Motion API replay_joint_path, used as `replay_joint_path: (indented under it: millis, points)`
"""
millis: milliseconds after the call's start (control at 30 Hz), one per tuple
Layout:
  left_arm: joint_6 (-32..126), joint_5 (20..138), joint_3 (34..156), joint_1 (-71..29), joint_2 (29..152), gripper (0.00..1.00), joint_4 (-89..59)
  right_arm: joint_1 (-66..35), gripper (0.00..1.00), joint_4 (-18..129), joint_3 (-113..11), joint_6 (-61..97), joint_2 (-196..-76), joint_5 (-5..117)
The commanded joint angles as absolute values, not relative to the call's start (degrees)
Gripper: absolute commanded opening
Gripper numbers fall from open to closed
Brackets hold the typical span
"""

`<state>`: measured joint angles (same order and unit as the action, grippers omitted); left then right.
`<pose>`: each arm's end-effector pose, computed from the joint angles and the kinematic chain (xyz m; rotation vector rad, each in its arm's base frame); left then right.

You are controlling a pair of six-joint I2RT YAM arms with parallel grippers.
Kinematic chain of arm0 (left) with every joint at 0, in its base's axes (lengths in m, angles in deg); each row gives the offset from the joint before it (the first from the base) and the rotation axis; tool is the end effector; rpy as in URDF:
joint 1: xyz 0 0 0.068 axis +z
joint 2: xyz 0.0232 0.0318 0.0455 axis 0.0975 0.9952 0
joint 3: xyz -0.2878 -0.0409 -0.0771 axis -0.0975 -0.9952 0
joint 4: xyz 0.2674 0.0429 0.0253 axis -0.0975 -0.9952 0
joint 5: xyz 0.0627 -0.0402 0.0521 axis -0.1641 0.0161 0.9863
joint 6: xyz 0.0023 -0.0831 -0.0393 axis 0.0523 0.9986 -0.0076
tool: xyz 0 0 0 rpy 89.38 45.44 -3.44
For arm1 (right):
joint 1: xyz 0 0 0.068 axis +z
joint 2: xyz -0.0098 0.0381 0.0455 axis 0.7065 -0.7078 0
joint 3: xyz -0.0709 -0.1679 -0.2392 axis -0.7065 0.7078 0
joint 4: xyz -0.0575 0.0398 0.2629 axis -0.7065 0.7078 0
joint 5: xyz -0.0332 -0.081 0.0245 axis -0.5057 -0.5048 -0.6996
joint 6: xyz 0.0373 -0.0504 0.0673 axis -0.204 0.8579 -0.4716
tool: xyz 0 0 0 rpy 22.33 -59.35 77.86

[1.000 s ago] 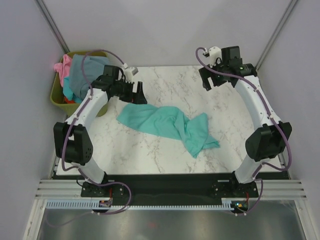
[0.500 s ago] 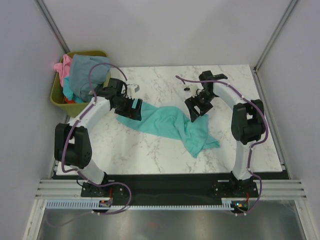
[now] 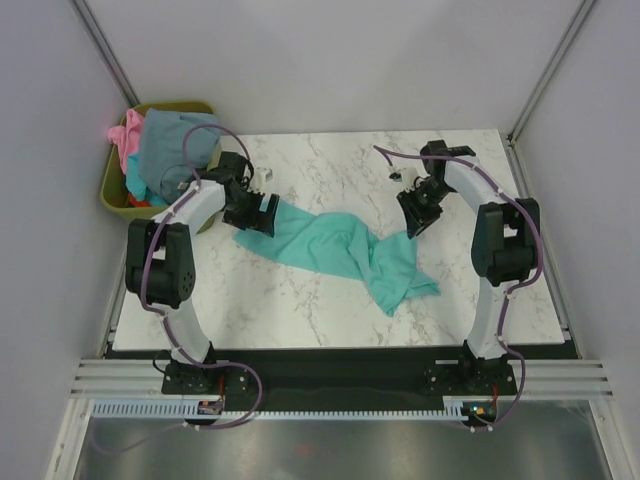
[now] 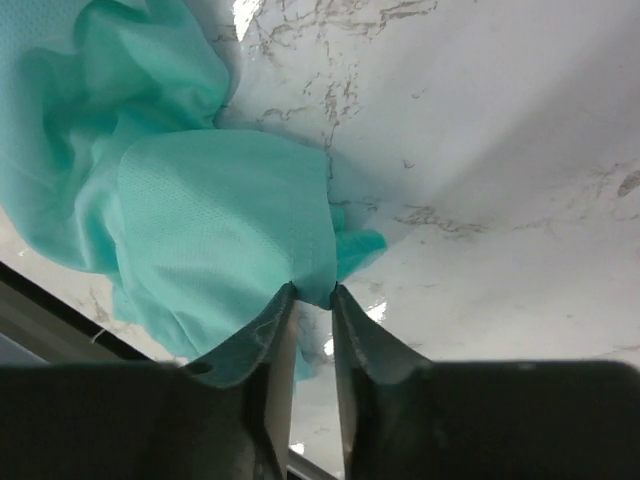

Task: Fold and stack the t-shirts
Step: Flatten the tshirt out

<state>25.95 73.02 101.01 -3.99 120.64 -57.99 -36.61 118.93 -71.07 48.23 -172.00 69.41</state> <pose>0.4010 -0.0885 0.1887 0.5114 2.6939 -0.3471 0.4176 0.0908 0.1856 -0.8335 2.8523 0.5226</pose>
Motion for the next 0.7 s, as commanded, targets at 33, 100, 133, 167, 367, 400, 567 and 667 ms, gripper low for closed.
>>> replay_joint_path:
  millis: [33,100,133,167,367,400,567,667]
  points:
    - [23.5,75.8,104.7,-3.2,121.5,0.98,-59.0,-36.6,0.0,120.6,-74.4,48.0,-173.1,71.7]
    - [23.2,76.2,105.2,-3.3,121.4,0.97,-59.1,-36.9,0.0,120.4,-76.6,47.8,-172.6,71.6]
    - [23.1,76.3,105.5,-3.3,121.5,0.97,-59.1,-36.9,0.0,120.4,-77.9,48.0,-172.3,71.1]
    - [23.0,76.1,106.0,-3.3,121.5,0.97,-59.1,-37.0,0.0,120.3,-80.9,48.1,-171.9,70.6]
    - [23.4,76.4,110.8,-3.3,122.6,0.95,-59.2,-38.4,0.0,119.3,-101.1,48.0,-174.1,62.4]
    - [23.5,76.5,111.8,-3.3,122.7,0.95,-59.1,-38.4,0.0,118.8,-104.1,48.4,-174.7,60.8]
    - [24.4,76.9,117.2,-2.9,121.7,0.94,-59.1,-38.1,0.0,115.3,-118.5,51.2,-174.2,55.9]
    - [24.4,77.6,120.0,-2.9,119.9,0.94,-59.1,-36.3,0.0,113.7,-114.7,53.9,-167.0,56.0]
